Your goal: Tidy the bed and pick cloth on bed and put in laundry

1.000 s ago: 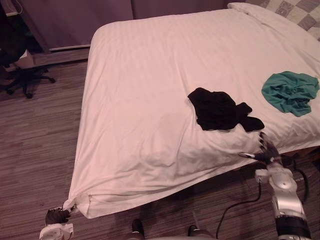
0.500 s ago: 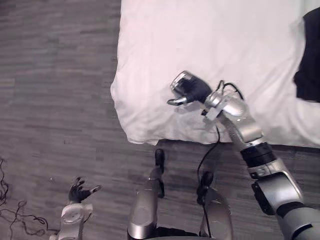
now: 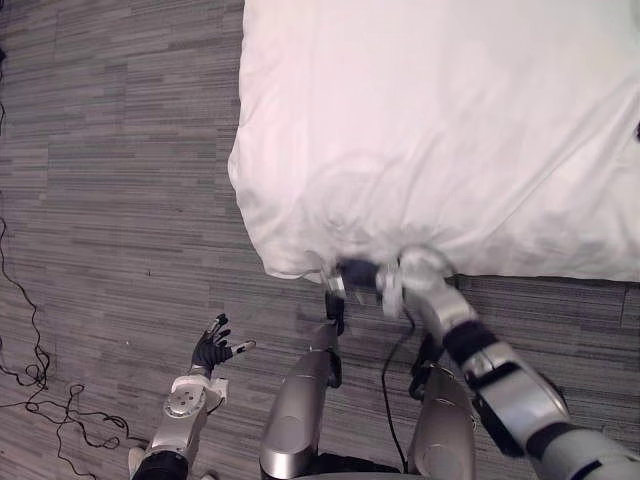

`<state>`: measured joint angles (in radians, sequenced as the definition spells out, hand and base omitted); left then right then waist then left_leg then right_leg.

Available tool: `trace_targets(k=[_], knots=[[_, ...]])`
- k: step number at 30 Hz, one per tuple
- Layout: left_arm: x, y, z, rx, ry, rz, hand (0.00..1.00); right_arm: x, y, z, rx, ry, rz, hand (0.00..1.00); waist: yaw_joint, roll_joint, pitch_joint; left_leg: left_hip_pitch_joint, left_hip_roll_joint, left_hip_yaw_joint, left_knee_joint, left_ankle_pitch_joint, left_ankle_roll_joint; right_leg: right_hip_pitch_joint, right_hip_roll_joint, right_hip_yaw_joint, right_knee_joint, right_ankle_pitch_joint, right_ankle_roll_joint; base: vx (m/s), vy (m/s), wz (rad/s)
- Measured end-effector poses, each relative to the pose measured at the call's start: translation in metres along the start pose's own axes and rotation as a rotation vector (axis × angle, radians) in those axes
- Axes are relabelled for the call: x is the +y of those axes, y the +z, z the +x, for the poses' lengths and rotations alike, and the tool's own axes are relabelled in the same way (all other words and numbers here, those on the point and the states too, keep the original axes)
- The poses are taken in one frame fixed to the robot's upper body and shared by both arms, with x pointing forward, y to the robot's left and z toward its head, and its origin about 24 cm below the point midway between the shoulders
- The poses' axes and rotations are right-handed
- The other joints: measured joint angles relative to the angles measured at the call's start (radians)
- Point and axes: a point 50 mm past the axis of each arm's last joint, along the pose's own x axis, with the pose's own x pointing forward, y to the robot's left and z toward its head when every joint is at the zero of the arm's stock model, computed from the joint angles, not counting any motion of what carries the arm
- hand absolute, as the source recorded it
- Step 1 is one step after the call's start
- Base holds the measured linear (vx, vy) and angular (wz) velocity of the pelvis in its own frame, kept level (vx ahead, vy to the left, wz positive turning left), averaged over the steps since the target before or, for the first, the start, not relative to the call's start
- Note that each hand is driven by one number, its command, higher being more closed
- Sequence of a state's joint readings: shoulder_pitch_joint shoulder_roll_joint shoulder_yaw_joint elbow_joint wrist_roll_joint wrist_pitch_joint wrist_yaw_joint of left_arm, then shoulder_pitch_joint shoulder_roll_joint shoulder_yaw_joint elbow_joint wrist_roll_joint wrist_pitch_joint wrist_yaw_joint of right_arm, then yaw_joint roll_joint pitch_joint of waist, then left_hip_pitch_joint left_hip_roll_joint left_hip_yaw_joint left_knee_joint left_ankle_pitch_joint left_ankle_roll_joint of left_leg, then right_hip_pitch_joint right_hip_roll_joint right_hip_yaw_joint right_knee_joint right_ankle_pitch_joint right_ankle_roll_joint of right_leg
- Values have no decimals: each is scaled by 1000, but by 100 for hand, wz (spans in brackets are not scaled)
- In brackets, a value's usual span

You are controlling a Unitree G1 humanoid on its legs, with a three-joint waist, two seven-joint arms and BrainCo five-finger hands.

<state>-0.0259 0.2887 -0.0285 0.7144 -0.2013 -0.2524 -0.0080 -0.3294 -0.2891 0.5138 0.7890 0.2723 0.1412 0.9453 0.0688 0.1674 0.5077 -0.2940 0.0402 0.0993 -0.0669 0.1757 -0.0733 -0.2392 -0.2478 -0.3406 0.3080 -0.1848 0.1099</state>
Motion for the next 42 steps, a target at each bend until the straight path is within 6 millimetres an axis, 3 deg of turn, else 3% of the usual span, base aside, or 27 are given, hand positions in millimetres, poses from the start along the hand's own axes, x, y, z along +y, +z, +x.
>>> trace_targets(k=[4,8,10,11,12,16,18,19,20,22,24,31,33,34,35,36,37,38,39,40,42], knots=[[3,-2,-1,4,14,-5,0,16,24,10,-81,85,-162,100,-13,-40,-5,69,19,11,-10,0,-1,71,24,7,-39,20,-5,-47,-26,-17],[5,-15,-6,62,24,-2,0,37,68,19,-219,134,-364,100,-6,-99,-48,123,38,27,-37,7,-12,124,49,16,-97,42,-7,-70,-7,-17],[4,-23,-10,100,25,-3,0,53,104,19,-394,142,-430,100,-7,-130,-86,128,45,29,-37,-5,-21,136,59,17,-125,55,-8,-38,5,-3],[4,-24,-11,105,26,-3,0,57,113,19,-430,143,-445,100,-7,-133,-92,128,48,30,-37,-6,-23,136,59,17,-127,57,-9,-28,6,-6],[2,-26,-12,111,24,-6,0,63,135,15,-520,138,-472,100,-7,-136,-99,130,49,32,-37,-5,-23,136,59,19,-128,62,-8,-16,3,-7],[-5,-27,-11,117,22,-24,0,58,205,-17,-810,-32,-510,100,-5,-123,-96,131,46,43,-37,12,-11,134,54,27,-114,73,-9,-6,8,-5],[-18,-22,-10,85,-22,-36,0,41,238,-60,-931,-208,-542,100,-6,-84,-84,107,34,39,-37,16,-6,96,35,26,-81,68,-3,-61,37,15],[-22,-19,-9,70,-39,-44,0,37,244,-70,-951,-245,-548,100,-6,-71,-80,96,29,35,-37,15,-8,85,29,26,-68,65,-1,-87,39,19],[-31,-14,-8,35,-76,-78,0,26,254,-93,-978,-334,-550,100,-5,-37,-77,60,17,26,-37,23,-4,40,16,25,-36,59,4,-63,26,14],[-39,-7,-6,-4,-121,-111,0,3,255,-116,-967,-476,-500,100,0,-1,-77,15,4,25,-37,30,5,-22,-4,30,2,52,8,-41,25,9],[-45,4,1,-38,-133,-150,0,-28,235,-134,-965,-625,-339,100,12,14,-70,-17,-8,26,-36,36,12,-74,-18,46,40,40,11,-2,8,4],[-54,21,8,-112,-152,-169,0,-39,190,-134,-1083,-690,-165,100,-19,6,-63,14,-11,34,-33,37,25,-43,-16,54,12,39,11,52,-34,-2],[-44,23,6,-148,-50,-169,0,-41,155,-131,-1141,-730,-39,100,-37,-27,-45,43,-9,55,-1,5,23,-5,-14,69,-3,39,12,47,-33,-23],[-34,23,5,-169,34,-177,0,-49,103,-128,-1122,-836,138,100,-53,-59,-41,57,-9,58,32,-26,21,31,-10,75,-27,39,13,79,-28,-25],[-29,24,3,-175,64,-173,0,-54,65,-128,-1103,-921,284,100,-66,-76,-40,66,-8,60,41,-41,21,50,-7,76,-42,39,13,67,-23,-18],[-27,24,3,-180,74,-165,0,-55,40,-128,-1087,-975,379,100,-71,-85,-37,75,-6,63,42,-44,20,63,-6,78,-52,41,13,93,-14,-21],[-25,24,3,-180,83,-144,0,-51,-14,-131,-1038,-1099,561,0,-81,-103,-34,92,-1,87,41,-51,18,87,0,89,-78,55,20,113,-15,-42],[-24,21,3,-157,87,-121,0,-42,-53,-134,-991,-1173,682,0,-92,-117,-38,106,3,107,37,-55,16,98,8,108,-104,75,20,139,-15,-53],[-23,19,3,-142,90,-115,0,-37,-69,-134,-964,-1200,725,0,-97,-125,-41,119,4,119,30,-56,15,105,15,123,-118,84,20,106,-2,-83],[-20,11,2,-96,103,-99,0,-23,-100,-131,-908,-1244,827,0,-113,-150,-54,158,9,160,3,-56,14,116,27,159,-146,101,20,99,1,-95],[-16,-7,0,9,103,-66,0,-10,-129,-126,-853,-1280,942,0,-142,-182,-84,228,16,215,-38,-56,11,144,43,209,-174,111,20,130,-7,-98]])
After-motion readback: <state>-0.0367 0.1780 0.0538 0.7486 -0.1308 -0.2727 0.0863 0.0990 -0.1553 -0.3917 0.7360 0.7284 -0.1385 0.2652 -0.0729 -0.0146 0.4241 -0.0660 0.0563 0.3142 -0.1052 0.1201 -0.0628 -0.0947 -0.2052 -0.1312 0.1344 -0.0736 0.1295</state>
